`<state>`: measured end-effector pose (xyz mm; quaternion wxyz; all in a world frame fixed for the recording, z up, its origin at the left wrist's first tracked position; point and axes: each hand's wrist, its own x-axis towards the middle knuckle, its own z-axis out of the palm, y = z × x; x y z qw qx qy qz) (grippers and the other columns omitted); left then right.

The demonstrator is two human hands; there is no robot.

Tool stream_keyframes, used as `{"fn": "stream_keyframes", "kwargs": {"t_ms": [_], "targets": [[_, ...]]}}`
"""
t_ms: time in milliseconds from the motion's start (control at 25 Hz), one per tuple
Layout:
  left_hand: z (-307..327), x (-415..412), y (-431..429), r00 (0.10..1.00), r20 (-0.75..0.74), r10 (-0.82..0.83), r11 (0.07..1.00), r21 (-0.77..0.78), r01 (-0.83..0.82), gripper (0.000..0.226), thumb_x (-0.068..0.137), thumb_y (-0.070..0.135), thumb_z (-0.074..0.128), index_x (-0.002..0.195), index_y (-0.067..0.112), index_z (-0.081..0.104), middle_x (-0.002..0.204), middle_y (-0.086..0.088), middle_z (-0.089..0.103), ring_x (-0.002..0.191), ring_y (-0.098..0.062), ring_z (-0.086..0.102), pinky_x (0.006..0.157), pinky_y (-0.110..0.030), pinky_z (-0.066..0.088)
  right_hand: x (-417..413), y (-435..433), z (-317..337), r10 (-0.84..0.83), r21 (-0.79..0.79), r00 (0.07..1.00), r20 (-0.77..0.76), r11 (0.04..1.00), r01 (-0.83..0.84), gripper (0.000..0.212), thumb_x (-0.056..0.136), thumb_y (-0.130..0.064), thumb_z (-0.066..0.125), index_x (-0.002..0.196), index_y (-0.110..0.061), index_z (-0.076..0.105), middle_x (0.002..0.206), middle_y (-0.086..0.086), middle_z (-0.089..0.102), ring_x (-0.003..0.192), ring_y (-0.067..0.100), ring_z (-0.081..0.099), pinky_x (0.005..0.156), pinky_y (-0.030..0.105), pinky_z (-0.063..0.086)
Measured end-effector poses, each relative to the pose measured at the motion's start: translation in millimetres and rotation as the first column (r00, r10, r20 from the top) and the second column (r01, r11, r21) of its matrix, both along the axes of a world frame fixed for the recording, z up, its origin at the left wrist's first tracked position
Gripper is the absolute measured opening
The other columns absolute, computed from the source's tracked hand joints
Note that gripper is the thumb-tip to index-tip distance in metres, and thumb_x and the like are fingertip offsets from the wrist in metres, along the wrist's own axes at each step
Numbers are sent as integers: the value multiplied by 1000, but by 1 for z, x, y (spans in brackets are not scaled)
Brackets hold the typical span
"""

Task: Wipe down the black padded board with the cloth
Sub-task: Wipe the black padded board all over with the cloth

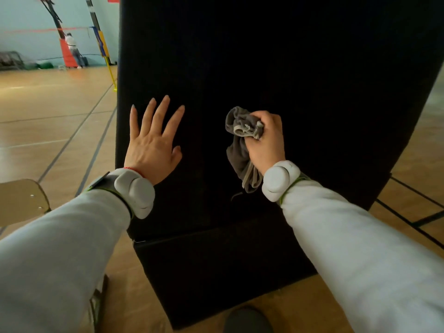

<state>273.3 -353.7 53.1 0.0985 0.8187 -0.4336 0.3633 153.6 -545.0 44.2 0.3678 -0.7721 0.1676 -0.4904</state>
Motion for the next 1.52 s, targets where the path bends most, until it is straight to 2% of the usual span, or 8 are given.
{"fn": "stream_keyframes", "kwargs": {"t_ms": [160, 360, 520, 680, 920, 1240, 1400, 1520], "targets": [[33, -6, 3, 999, -43, -27, 997, -80, 24, 81, 82, 16, 60, 149, 18, 15, 155, -14, 13, 143, -32, 10, 116, -48, 5, -1, 0, 34, 33, -30, 999, 3, 999, -32, 28, 80, 1, 63, 105, -9, 58, 112, 2, 43, 87, 0, 48, 75, -2, 36], [93, -3, 10, 1000, 9, -15, 993, -117, 16, 80, 85, 19, 58, 150, 22, 10, 156, -10, 11, 143, -29, 8, 116, -45, 5, 2, 3, 91, 74, -57, 996, 56, 996, -71, 26, 80, -2, 64, 100, -17, 56, 113, 2, 48, 92, 9, 54, 77, 9, 43], [133, -1, 8, 998, 56, -19, 992, -122, 26, 79, 86, 21, 57, 150, 21, 11, 156, -10, 11, 143, -29, 8, 117, -47, 6, 5, 7, 128, 46, -117, 994, 101, 993, -34, 28, 80, -2, 64, 104, -14, 57, 114, 3, 47, 93, 10, 53, 79, 15, 46], [166, 5, 4, 990, 124, -64, 992, -99, 77, 76, 87, 22, 56, 149, 20, 13, 156, -10, 12, 143, -30, 9, 117, -46, 6, 8, 9, 163, 11, -146, 991, 133, 989, 9, 29, 79, -1, 64, 105, -13, 57, 115, 5, 48, 91, 9, 51, 70, 8, 41], [196, 15, -2, 984, 158, -85, 989, -107, 103, 75, 88, 22, 55, 149, 20, 13, 156, -10, 11, 143, -29, 9, 116, -47, 6, 14, 8, 200, -44, -139, 981, 189, 988, 72, 30, 80, -3, 62, 106, -16, 56, 116, 4, 48, 97, 16, 56, 81, 30, 51], [234, 24, -25, 966, 232, -115, 972, -176, 158, 73, 86, 20, 58, 148, 14, 21, 154, -16, 17, 141, -34, 15, 115, -47, 12, 16, 3, 255, -123, -175, 962, 245, 970, 169, 32, 82, -5, 57, 111, -19, 53, 119, 3, 40, 107, 21, 50, 84, 31, 50], [252, 33, -31, 984, 159, -81, 954, -272, 123, 73, 89, 26, 54, 148, 11, 16, 154, -17, 13, 141, -33, 13, 116, -46, 11, 23, 2, 280, -198, -208, 953, 231, 946, 248, 31, 85, -8, 55, 113, -22, 52, 122, 4, 39, 110, 22, 45, 84, 33, 47], [256, 43, -36, 989, 129, -76, 964, -244, 106, 72, 91, 31, 52, 148, 9, 14, 154, -17, 13, 141, -33, 13, 116, -45, 10, 31, -1, 293, -245, -243, 941, 231, 922, 300, 32, 86, -10, 55, 115, -23, 51, 123, 4, 39, 111, 21, 44, 86, 38, 48]]}}
